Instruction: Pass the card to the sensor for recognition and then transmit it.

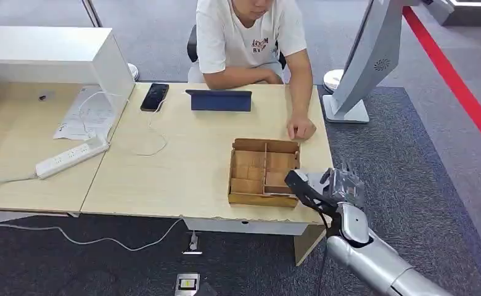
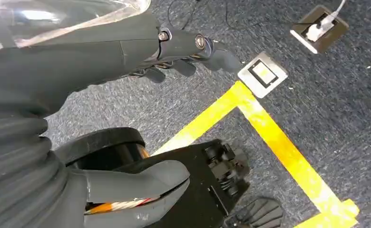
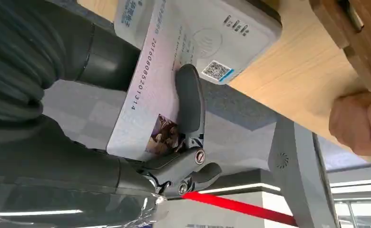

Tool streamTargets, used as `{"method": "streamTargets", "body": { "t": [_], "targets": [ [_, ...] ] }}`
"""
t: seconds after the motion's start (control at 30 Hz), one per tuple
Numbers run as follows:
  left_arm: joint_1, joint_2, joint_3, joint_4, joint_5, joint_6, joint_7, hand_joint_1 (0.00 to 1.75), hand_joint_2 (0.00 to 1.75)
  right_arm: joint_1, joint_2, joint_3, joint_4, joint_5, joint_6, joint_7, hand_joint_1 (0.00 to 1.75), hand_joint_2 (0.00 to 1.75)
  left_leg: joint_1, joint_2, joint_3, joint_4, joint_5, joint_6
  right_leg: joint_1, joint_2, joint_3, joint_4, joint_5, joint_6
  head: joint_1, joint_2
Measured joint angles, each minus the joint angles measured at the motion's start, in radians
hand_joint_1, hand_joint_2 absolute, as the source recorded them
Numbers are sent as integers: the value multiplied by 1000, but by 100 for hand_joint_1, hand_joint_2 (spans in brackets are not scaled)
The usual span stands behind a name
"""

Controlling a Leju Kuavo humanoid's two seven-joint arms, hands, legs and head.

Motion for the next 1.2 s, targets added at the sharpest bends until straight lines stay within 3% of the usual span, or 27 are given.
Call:
{"method": "streamTargets", "body": {
  "t": [0.47,1.2],
  "targets": [
    [-7,14,-1,-11,44,-6,59,0,175,21,7,45,60,-80,-50,-37,175,175,0,0,1,0,0,0,0,0,0,0,0,0,0,0],
    [-11,21,-4,-21,51,1,59,0,175,72,5,40,83,-116,-106,-69,175,175,0,1,5,0,0,0,0,0,5,0,0,0,0,0]
  ]
}}
